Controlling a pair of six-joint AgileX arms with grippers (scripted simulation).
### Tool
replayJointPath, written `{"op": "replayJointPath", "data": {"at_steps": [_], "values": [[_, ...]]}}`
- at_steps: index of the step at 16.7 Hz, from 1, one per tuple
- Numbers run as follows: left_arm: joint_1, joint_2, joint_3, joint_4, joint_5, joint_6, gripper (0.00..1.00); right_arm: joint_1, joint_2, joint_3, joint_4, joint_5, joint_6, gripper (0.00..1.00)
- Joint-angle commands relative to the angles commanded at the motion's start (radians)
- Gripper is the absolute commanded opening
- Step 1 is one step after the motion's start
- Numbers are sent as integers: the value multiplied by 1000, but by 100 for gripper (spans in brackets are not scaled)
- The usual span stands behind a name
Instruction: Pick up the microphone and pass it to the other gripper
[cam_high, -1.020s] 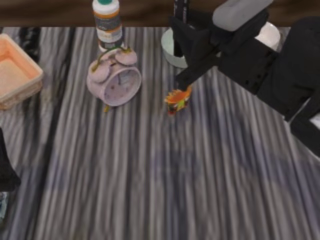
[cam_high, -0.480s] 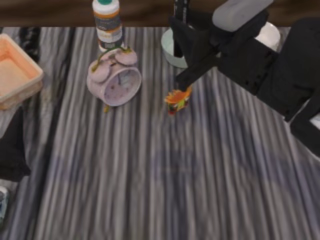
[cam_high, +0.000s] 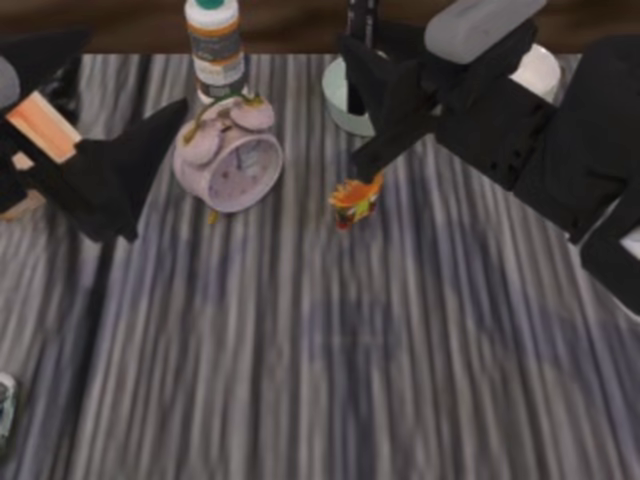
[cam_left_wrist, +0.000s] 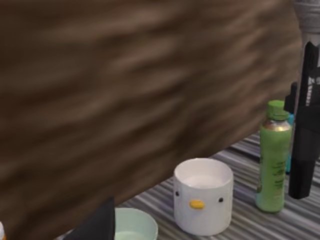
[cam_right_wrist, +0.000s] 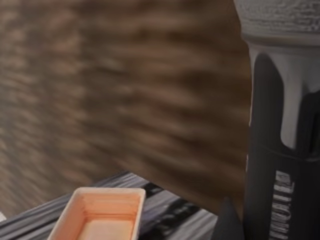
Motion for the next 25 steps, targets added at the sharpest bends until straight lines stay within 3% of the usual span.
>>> {"op": "replayJointPath", "data": {"at_steps": [5, 9, 15, 22, 25], "values": [[-64, 321, 191, 114, 200, 10, 100, 0, 0, 0, 0, 0, 0, 0], [-83, 404, 245, 147, 258, 11, 100, 0, 0, 0, 0, 0, 0, 0], [-92, 416, 255, 147, 246, 11, 100, 0, 0, 0, 0, 0, 0, 0], [-261, 639, 450, 179, 84, 12, 100, 0, 0, 0, 0, 0, 0, 0], [-306, 698, 502, 188, 40, 12, 100, 0, 0, 0, 0, 0, 0, 0]]}}
